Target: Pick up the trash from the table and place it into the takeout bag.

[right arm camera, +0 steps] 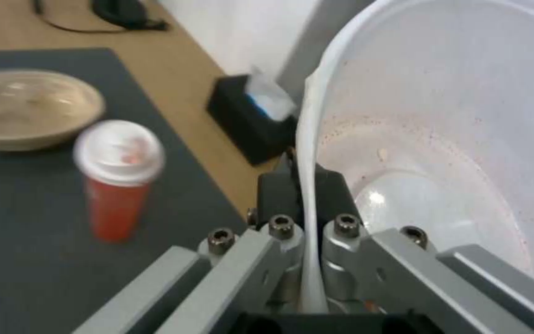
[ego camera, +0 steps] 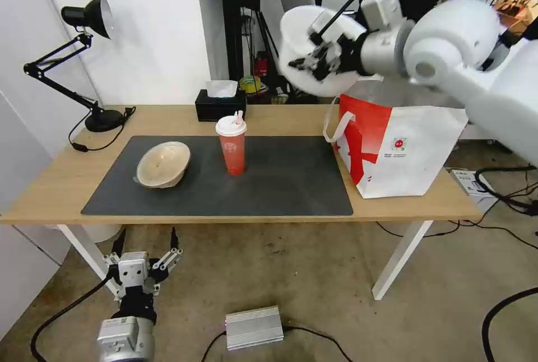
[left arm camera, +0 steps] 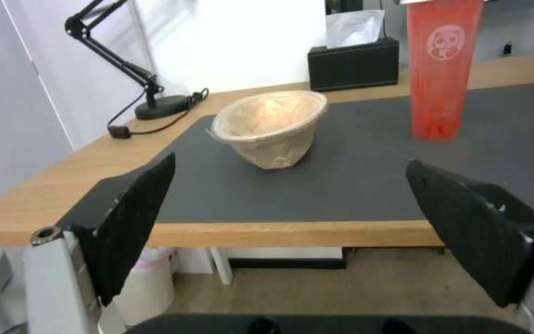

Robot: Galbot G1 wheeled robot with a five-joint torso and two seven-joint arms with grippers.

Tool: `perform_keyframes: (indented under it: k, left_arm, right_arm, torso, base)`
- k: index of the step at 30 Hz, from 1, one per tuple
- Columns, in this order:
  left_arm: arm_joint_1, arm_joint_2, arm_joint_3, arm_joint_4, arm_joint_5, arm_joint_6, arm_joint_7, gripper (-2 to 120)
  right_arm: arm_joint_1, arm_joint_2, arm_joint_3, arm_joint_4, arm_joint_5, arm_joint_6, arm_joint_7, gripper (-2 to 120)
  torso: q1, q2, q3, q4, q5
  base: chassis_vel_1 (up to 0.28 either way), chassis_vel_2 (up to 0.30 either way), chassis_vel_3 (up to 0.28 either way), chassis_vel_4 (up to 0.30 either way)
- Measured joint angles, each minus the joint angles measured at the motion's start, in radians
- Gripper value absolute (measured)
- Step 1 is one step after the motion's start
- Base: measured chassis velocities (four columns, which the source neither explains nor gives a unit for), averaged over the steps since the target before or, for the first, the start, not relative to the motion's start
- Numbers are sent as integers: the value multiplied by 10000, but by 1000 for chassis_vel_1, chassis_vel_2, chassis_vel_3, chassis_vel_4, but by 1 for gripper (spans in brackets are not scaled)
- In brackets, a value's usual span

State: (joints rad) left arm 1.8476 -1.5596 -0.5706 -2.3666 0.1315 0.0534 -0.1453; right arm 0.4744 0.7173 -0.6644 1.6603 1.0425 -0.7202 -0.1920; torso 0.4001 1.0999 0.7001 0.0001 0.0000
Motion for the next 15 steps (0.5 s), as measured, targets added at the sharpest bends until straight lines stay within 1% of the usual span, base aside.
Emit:
perform_keyframes:
  k: [10,15]
  left_arm:
    - [-27,109,4,18,-45,-2,-7,100]
    - [-44,158,7,65,-59,-2,-10,100]
  right_arm:
    - [83,-135,13,-875,-503,2,-376,0]
    - [25,-408,-26,-1216,-808,14,-598,0]
  torso:
    - [0,1,0,0,1]
    - [0,1,-1,-2,1]
  base:
    - [0,0,0,0]
    - [0,0,0,0]
